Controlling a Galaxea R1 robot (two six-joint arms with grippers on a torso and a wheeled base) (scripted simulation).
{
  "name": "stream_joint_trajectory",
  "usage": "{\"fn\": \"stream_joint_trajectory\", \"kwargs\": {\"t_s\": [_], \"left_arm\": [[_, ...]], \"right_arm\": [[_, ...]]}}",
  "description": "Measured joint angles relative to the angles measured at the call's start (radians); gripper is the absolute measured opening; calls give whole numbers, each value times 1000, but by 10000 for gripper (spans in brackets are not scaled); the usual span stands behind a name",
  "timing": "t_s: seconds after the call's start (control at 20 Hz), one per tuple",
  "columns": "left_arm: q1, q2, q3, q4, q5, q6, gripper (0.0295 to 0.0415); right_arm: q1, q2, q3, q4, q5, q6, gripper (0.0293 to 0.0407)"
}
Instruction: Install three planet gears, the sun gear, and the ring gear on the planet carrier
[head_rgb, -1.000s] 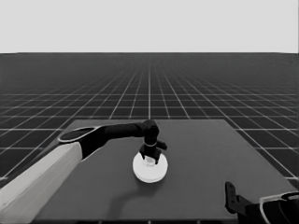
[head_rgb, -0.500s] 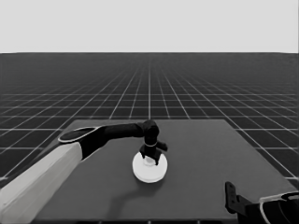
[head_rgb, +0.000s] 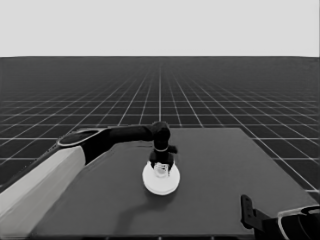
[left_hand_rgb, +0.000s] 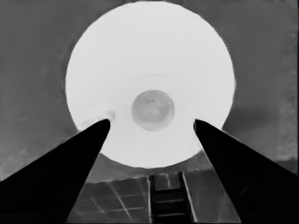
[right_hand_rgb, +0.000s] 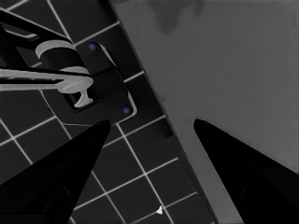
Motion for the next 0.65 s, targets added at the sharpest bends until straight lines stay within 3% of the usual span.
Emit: {"fn": "stream_joint_trajectory", "kwargs": {"t_s": [0.4, 0.45, 0.5, 0.55, 0.65], "left_arm": [[-37, -2, 11, -32, 11, -188, 385], [-121, -268, 462, 36, -336, 294, 409], [-217, -669, 820, 77, -549, 768, 414], [-273, -956, 1026, 101, -672, 1073, 401], [-322, -1209, 1225, 124, -788, 1358, 388]], "right_arm": [[0, 0, 0, 0, 0, 0, 385], [285, 277, -71, 229, -404, 482, 392], [417, 595, -272, 436, -478, 903, 392], [450, 728, -459, 519, -441, 1041, 389], [461, 828, -663, 580, -401, 1124, 386]]}}
